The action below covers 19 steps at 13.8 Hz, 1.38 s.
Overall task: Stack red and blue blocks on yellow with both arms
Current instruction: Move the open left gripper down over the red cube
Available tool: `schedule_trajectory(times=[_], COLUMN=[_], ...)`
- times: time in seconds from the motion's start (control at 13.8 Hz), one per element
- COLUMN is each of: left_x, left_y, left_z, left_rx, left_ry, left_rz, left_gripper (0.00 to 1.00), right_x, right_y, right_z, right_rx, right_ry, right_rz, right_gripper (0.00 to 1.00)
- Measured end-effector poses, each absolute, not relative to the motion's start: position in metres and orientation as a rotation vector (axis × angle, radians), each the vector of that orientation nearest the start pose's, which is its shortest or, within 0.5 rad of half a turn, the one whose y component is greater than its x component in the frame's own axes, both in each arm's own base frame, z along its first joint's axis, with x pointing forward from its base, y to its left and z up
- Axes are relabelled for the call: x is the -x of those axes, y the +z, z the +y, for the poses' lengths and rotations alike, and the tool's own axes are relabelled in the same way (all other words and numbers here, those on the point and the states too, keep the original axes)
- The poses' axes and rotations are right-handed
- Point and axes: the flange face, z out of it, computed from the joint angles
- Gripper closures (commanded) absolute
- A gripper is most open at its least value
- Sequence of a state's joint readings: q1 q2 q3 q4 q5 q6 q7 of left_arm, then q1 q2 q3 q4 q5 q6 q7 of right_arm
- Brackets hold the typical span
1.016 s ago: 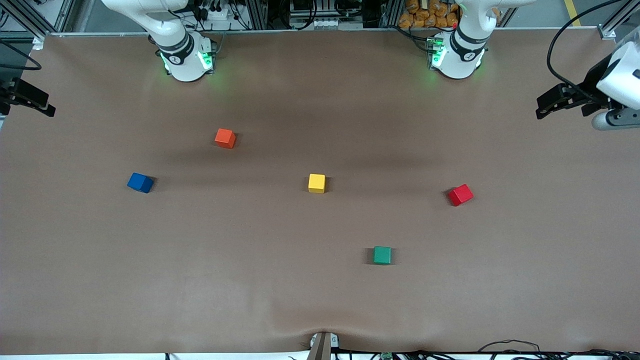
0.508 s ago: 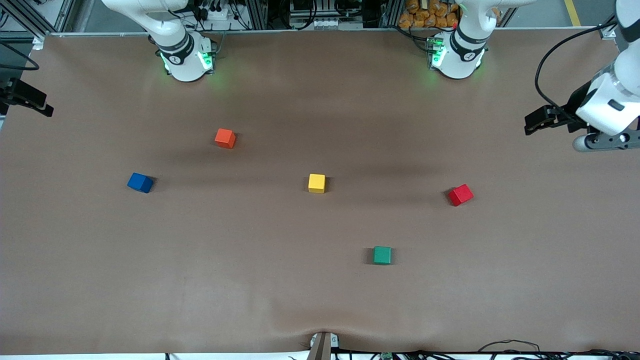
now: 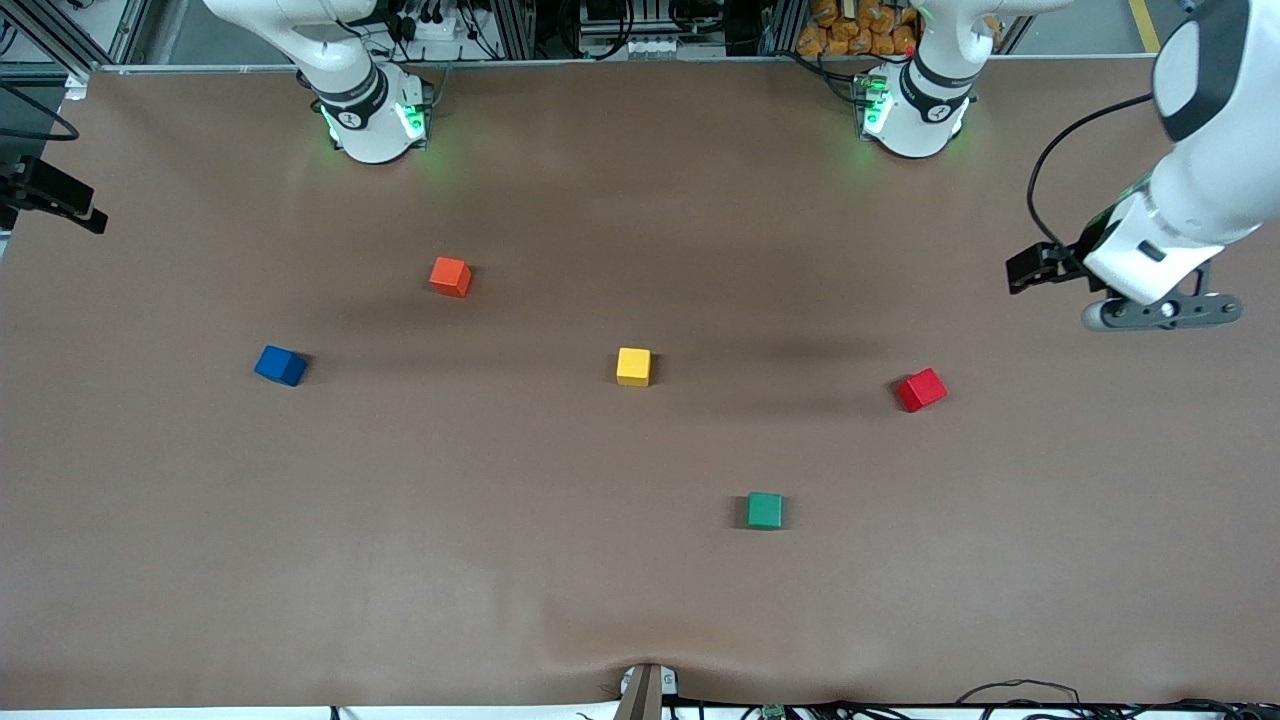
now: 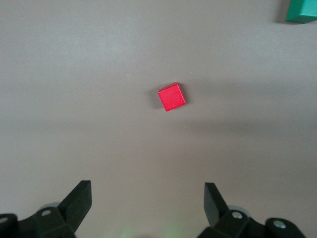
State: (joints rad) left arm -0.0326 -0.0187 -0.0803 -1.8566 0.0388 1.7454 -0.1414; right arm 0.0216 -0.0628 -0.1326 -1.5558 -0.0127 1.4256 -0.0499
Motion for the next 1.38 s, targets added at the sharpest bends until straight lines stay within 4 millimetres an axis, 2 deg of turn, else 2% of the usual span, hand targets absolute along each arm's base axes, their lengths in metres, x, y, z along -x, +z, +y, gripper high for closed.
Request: schedule_trajectory(times=[0.36, 0.65, 0.94, 1.23, 1.38], left_x=[-0.540, -0.544, -0.550, -0.551, -0.549], left_y=[0.449, 0.404, 0.374, 0.336, 0.316], left_z=[-0.060, -0.066, -0.083, -0.080, -0.078], left_rx=[3.096, 3.096, 3.079, 3.073, 3.067], left_ry=[0.090, 0.076, 0.097, 0.057, 0.045], left_rz=[-0.028, -0.178, -0.364, -0.513, -0.581], left_gripper=[0.00, 0.00, 0.00, 0.00, 0.00], right_x=[-0.516, -0.518, -0.533, -0.541, -0.548], right_y=[0.653, 0.649, 0.630, 0.618, 0.605], right_z=[-0.061, -0.061, -0.060, -0.060, -0.061], right_rx=[3.137, 3.137, 3.139, 3.140, 3.139], right_ry=[0.107, 0.116, 0.156, 0.187, 0.227], right_rz=[0.097, 0.095, 0.093, 0.094, 0.096], right_gripper=[0.00, 0.00, 0.00, 0.00, 0.00])
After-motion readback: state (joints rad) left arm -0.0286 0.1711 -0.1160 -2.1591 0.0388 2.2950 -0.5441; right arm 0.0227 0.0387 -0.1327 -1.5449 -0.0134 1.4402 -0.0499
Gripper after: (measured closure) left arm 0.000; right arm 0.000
